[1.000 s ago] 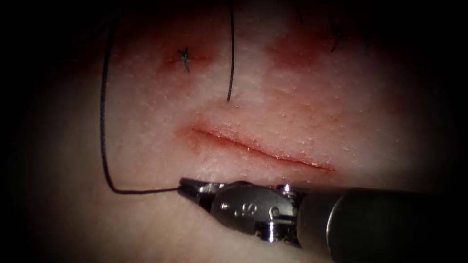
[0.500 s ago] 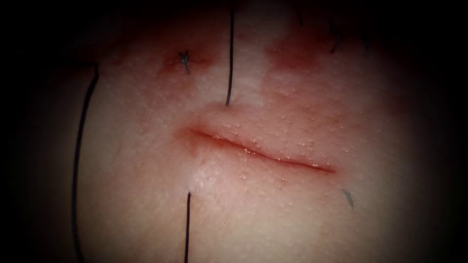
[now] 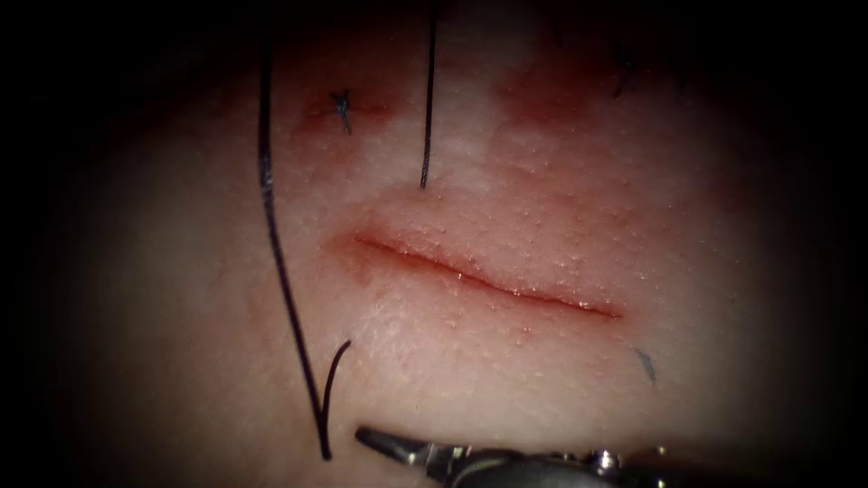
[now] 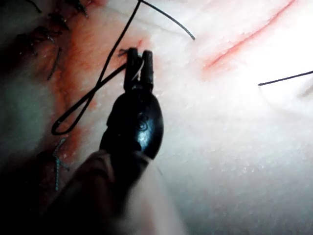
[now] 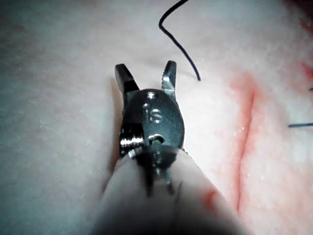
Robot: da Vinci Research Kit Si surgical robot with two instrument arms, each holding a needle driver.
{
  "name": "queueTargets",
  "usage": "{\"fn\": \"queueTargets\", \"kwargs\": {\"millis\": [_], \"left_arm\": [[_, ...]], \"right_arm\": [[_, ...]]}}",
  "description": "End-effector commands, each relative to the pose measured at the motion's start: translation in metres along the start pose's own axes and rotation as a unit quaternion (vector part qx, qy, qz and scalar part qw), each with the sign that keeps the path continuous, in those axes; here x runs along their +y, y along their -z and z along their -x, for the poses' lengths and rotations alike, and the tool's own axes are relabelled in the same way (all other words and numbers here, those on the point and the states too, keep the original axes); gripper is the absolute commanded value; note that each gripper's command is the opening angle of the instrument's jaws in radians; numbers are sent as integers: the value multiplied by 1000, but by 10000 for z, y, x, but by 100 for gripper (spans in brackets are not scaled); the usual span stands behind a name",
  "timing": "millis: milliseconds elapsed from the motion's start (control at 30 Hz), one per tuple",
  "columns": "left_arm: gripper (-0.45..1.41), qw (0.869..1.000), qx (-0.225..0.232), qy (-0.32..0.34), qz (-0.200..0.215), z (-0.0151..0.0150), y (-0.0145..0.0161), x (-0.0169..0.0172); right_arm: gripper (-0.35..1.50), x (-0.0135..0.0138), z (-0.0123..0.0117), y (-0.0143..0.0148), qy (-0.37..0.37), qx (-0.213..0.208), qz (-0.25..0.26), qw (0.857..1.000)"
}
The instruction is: Wound Closure
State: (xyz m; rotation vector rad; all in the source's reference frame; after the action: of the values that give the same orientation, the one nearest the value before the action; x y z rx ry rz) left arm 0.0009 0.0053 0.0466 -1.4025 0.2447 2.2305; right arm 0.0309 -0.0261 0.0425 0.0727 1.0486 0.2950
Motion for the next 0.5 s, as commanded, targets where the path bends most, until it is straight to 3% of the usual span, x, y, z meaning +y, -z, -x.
{"fn": "queueTargets", "kwargs": {"millis": [33, 167, 433, 467, 500], "left_arm": [[-45, 1000, 0, 0, 1, 5, -7, 4], [-45, 1000, 0, 0, 1, 5, -6, 4], [-45, 1000, 0, 0, 1, 5, -6, 4], [-45, 1000, 0, 0, 1, 5, -6, 4], [-45, 1000, 0, 0, 1, 5, -6, 3]], "right_arm": [[130, 9, 8, -16, 4, -2, 6, 1000], [132, 31, 28, -47, 18, -5, 20, 1000], [132, 46, 50, -87, 25, -17, 38, 999], [128, 47, 51, -89, 25, -18, 39, 999], [101, 49, 53, -93, 25, -18, 40, 999]]}}
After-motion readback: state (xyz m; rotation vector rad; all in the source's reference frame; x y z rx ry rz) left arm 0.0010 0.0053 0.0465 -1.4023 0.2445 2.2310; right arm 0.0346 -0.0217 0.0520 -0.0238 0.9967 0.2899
